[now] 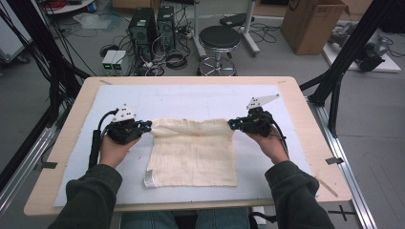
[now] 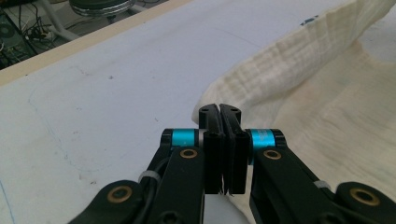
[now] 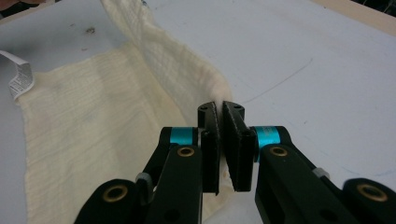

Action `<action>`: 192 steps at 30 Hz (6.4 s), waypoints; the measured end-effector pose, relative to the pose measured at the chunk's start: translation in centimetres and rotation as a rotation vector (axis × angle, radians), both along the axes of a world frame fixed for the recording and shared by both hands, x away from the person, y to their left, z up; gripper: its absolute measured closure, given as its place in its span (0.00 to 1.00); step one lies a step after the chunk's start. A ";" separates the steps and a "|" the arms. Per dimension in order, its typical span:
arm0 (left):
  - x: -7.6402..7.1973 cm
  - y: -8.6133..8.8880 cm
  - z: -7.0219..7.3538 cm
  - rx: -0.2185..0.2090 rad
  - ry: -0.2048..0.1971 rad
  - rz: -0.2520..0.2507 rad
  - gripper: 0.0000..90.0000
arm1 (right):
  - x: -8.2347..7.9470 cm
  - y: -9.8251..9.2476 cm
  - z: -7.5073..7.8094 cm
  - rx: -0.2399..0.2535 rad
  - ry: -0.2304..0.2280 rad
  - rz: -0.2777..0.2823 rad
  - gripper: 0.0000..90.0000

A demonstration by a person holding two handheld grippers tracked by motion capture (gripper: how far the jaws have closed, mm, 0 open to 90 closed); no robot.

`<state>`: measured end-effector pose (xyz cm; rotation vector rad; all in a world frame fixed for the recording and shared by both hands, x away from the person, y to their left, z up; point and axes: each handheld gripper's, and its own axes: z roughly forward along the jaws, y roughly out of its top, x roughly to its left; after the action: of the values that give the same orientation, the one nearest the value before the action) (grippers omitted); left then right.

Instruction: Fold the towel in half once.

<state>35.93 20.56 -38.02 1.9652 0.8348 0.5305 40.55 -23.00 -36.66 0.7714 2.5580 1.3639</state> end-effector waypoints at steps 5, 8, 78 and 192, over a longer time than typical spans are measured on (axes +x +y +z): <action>-0.9 -0.1 0.1 0.005 -0.004 -0.016 0.97 | -0.9 0.2 0.3 -0.010 -0.006 0.016 0.95; -1.5 0.1 -0.3 -0.009 0.000 -0.015 0.97 | -1.5 0.0 0.1 -0.004 -0.005 0.023 0.95; -9.9 1.4 -3.4 -0.089 0.069 -0.160 0.72 | -10.3 -1.4 -4.0 0.012 0.034 0.114 0.74; -3.8 -2.3 -4.5 -0.028 0.128 -0.106 0.86 | -4.1 4.2 -6.1 -0.069 0.056 0.056 0.84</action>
<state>32.10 18.29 -42.53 2.0219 0.8072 0.3319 36.41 -18.76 -42.73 0.7416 2.6733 1.2791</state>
